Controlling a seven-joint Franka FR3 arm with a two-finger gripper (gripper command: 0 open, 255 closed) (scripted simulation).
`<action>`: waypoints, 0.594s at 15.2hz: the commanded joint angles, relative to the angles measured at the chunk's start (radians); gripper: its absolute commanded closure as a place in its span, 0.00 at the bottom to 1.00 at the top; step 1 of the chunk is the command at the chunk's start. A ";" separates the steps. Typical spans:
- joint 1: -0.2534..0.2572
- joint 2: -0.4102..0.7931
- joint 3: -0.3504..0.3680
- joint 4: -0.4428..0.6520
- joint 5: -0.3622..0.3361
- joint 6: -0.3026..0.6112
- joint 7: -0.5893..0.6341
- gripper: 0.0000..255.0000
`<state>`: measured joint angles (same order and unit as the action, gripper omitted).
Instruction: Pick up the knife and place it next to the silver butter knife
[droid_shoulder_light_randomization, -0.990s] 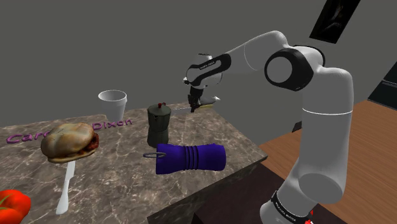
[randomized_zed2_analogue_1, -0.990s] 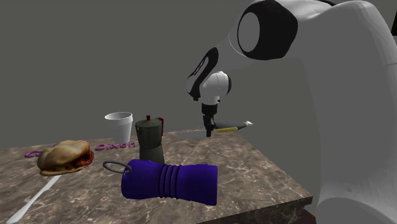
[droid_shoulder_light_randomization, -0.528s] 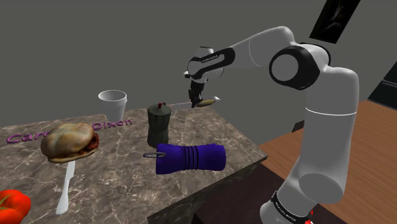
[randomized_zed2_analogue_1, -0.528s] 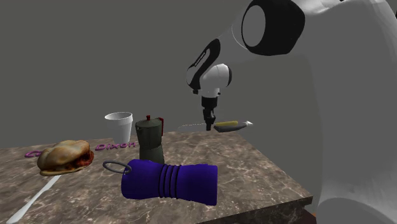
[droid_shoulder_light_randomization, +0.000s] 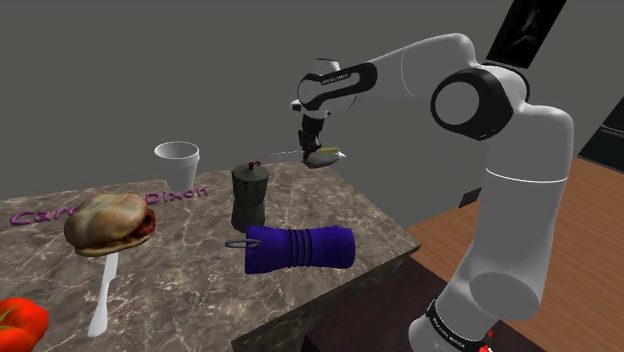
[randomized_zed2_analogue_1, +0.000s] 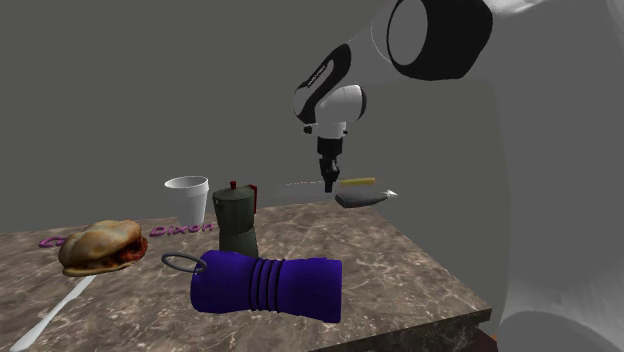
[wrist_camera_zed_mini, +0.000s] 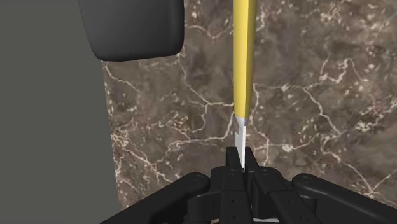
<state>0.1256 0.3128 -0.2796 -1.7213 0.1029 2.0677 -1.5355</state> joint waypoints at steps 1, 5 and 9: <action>0.001 -0.006 -0.001 0.021 -0.003 -0.027 0.003 1.00; 0.001 -0.020 -0.003 0.056 -0.009 -0.076 0.007 1.00; 0.062 -0.040 0.024 0.031 -0.026 -0.067 0.099 1.00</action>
<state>0.1733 0.2723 -0.2624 -1.6899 0.0796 1.9995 -1.4603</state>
